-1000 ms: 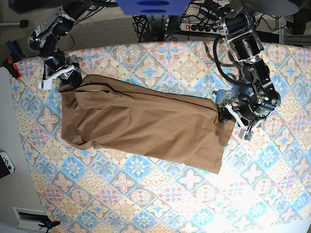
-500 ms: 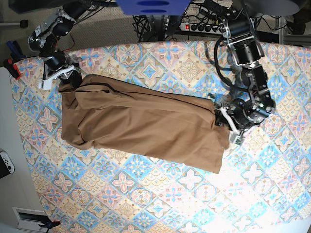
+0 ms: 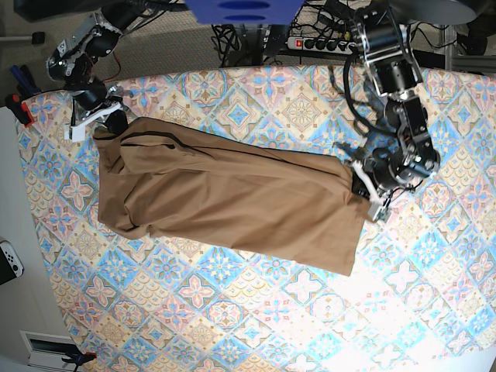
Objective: Layout the t-shirt on the table in an organized manner, then fold the t-shirt properly
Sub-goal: 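Pull the shirt end with the left gripper away from the right gripper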
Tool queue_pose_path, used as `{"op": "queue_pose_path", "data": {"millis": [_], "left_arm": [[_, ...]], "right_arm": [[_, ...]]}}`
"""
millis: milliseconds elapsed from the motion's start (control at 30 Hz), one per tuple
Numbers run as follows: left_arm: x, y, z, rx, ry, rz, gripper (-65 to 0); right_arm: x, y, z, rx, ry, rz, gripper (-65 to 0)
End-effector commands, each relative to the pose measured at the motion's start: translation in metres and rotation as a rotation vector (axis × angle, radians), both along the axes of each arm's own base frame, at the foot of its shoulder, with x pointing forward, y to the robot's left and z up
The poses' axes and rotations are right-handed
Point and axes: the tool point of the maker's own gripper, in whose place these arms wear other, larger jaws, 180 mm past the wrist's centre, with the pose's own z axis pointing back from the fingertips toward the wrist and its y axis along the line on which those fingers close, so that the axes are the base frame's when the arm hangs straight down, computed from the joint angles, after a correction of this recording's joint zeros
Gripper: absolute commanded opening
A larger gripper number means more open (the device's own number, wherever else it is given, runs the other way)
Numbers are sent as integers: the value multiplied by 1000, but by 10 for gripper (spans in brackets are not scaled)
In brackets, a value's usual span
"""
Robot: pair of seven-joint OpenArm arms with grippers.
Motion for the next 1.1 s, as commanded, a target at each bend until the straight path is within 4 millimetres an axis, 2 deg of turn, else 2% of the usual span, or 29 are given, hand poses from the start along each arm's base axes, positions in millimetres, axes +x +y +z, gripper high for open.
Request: {"op": "queue_pose_path", "data": {"millis": [0, 100, 267, 367, 500, 667, 900, 1000, 1067], "left_arm": [[-1, 14, 7, 43, -7, 3, -650], [-17, 17, 4, 65, 4, -3, -650], [-46, 22, 0, 110, 28, -21, -650], [-59, 21, 0, 125, 33, -31, -650], [-74, 19, 2, 145, 36, -45, -650], [-94, 17, 1, 165, 50, -63, -650], [-107, 17, -7, 165, 85, -65, -650], [-109, 17, -7, 164, 87, -66, -650], [-108, 16, -7, 164, 86, -65, -650]], "right_arm": [[-9, -1, -6, -17, 54, 21, -650], [-9, -8, -4, -36, 53, 24, -650], [-9, -9, -4, -36, 53, 22, -650], [-9, -9, -4, -37, 53, 21, -650], [-17, -23, -3, -44, 56, -33, -650], [-17, -28, -1, -47, 47, -48, -650], [-17, -33, 1, -58, 44, -51, -650], [-23, -47, 3, -67, 46, -103, -650], [-19, -52, 7, -69, 31, -123, -650]]}}
